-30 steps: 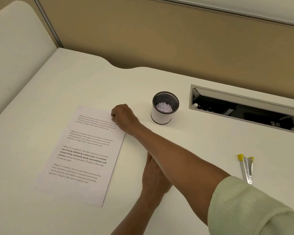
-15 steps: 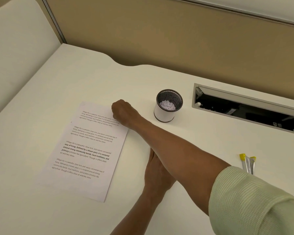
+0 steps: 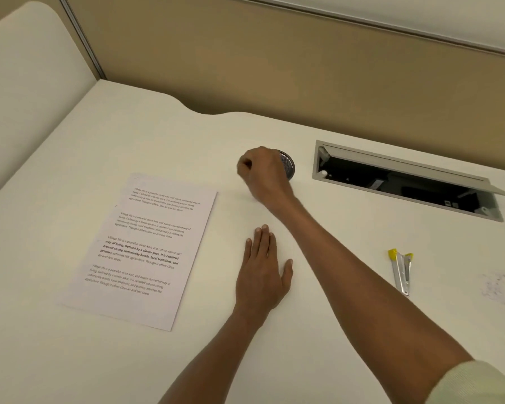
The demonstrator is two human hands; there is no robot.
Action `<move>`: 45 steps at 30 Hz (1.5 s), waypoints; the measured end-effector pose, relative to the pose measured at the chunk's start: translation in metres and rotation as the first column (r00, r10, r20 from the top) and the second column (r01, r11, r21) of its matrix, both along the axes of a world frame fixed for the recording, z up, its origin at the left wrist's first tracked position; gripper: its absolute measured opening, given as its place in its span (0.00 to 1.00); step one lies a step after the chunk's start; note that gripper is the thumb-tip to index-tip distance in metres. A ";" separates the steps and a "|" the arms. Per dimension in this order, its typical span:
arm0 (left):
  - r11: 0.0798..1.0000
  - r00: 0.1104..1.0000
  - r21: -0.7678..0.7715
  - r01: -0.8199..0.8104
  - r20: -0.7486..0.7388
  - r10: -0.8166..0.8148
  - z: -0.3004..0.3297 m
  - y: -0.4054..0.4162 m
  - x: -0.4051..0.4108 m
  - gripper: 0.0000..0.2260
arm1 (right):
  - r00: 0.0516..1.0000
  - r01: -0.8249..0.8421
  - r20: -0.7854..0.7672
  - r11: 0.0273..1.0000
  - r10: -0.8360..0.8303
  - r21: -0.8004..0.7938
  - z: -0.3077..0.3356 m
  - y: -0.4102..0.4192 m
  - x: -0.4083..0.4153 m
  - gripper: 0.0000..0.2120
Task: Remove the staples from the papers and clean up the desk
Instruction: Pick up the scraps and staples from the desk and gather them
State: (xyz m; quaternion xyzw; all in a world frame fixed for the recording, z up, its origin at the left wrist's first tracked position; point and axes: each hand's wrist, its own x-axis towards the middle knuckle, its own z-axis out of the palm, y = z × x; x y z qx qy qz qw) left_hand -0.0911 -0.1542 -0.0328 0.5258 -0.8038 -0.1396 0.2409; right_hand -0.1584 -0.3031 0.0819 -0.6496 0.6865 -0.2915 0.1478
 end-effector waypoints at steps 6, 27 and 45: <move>0.991 0.998 0.133 0.016 0.064 -0.024 -0.020 0.000 -0.002 0.31 | 0.983 0.139 -0.123 0.990 -0.135 0.020 0.006 0.003 -0.058 0.10; 0.991 0.991 0.126 0.036 0.121 -0.052 -0.020 -0.001 -0.001 0.31 | 0.983 0.018 -0.179 0.998 -0.030 -0.067 0.018 0.016 -0.072 0.15; 0.957 0.995 0.281 0.077 -0.087 -0.054 0.020 0.052 -0.069 0.30 | 0.913 0.406 -0.004 0.910 -0.408 -0.082 -0.001 0.198 -0.216 0.13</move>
